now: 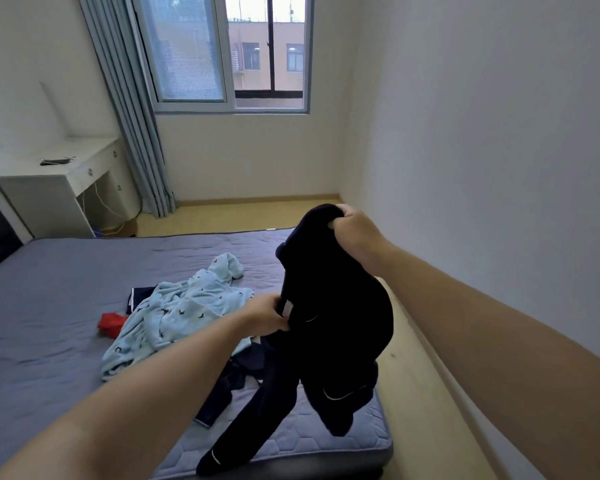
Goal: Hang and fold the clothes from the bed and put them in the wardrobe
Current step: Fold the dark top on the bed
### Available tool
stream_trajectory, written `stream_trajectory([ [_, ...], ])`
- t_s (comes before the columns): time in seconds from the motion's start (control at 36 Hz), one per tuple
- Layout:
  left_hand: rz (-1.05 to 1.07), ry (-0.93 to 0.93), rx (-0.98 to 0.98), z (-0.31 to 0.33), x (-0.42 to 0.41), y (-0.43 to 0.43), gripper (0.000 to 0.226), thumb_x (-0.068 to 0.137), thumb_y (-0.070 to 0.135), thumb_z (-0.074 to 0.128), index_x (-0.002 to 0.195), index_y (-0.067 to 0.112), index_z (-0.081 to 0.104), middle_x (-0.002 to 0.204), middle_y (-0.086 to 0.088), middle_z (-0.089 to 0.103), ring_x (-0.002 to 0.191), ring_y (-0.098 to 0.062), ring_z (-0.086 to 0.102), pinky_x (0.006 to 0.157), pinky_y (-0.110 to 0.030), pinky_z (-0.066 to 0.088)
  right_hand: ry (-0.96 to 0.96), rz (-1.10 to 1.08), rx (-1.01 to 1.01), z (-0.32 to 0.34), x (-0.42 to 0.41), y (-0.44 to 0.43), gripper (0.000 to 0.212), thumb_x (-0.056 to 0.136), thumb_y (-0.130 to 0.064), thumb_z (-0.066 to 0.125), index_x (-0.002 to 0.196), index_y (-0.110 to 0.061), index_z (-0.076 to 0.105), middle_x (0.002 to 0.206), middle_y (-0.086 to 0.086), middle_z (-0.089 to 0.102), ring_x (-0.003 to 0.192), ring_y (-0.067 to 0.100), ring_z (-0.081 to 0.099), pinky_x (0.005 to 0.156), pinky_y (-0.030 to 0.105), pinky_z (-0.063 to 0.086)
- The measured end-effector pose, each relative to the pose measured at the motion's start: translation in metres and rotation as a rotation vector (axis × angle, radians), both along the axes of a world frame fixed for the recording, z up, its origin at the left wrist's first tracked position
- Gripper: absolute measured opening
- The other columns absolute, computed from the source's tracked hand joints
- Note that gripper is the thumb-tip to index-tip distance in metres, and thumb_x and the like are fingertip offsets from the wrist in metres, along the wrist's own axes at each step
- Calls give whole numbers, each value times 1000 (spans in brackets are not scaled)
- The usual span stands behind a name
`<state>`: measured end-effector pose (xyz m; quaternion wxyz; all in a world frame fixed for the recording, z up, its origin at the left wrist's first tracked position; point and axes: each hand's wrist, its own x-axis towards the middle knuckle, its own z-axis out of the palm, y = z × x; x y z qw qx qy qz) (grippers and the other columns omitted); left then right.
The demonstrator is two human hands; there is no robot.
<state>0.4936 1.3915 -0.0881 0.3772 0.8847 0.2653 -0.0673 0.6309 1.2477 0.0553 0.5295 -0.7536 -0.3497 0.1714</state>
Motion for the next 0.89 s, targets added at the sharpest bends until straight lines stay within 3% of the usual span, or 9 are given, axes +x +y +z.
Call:
stream_trajectory([
  [0.08,47,35,87,-10,12,-12,17,83,22,73,99,20,69,97,-4,70,91,-23,65,75,-32,49,0,10,-4,2,12,-14,18,87,-21,52,97,-26,65,95,-3,70,90,14,65,72,28,49],
  [0.14,82,27,82,-12,17,-15,9,86,25,70,93,22,65,97,-7,69,90,-26,64,69,-31,46,-45,-13,-40,2,22,-28,23,75,-34,62,96,-25,64,91,-4,70,86,14,67,70,30,52],
  [0.25,296,-17,42,-9,20,-10,18,94,30,58,85,14,59,80,-12,63,68,-27,62,58,-42,57,-213,-39,-177,-2,49,-64,30,66,-28,73,91,-22,58,87,-1,67,81,16,66,69,32,53],
  [0.33,503,-112,-124,-6,24,-1,9,95,13,48,98,10,55,98,-17,60,85,-32,64,46,-37,56,-384,-41,-321,-11,72,-87,22,75,-22,69,87,-19,51,83,0,62,81,23,62,67,36,49],
  [0.47,730,-275,-305,12,51,0,23,100,18,43,114,16,62,117,-14,61,97,-33,63,53,-40,61,-428,-49,-370,-27,108,-106,15,83,-19,57,94,-13,51,88,5,62,82,27,61,74,42,52],
  [0.58,810,-268,-186,21,64,1,34,103,28,42,129,11,55,122,-17,56,103,-41,59,59,-49,61,-383,-68,-374,-32,146,-100,11,85,-11,51,95,-12,49,91,6,60,83,24,59,67,37,47],
  [0.67,857,-290,-209,26,74,7,35,104,33,49,124,6,55,116,-18,54,103,-43,57,59,-52,60,-375,-58,-389,-33,179,-83,14,83,-6,47,95,-13,48,98,9,58,87,27,57,69,35,44],
  [0.75,859,-300,2,38,86,20,33,97,34,62,104,2,58,103,-19,58,89,-36,59,43,-34,55,-394,-34,-405,-35,212,-59,18,82,-3,45,98,-11,48,103,12,56,87,27,55,67,32,40],
  [0.89,706,-276,260,58,106,58,30,87,24,76,103,4,62,98,-16,65,95,-35,60,84,-42,48,-408,-22,-440,-43,273,-19,17,85,-4,48,100,-12,46,107,15,54,87,29,55,67,32,39],
])
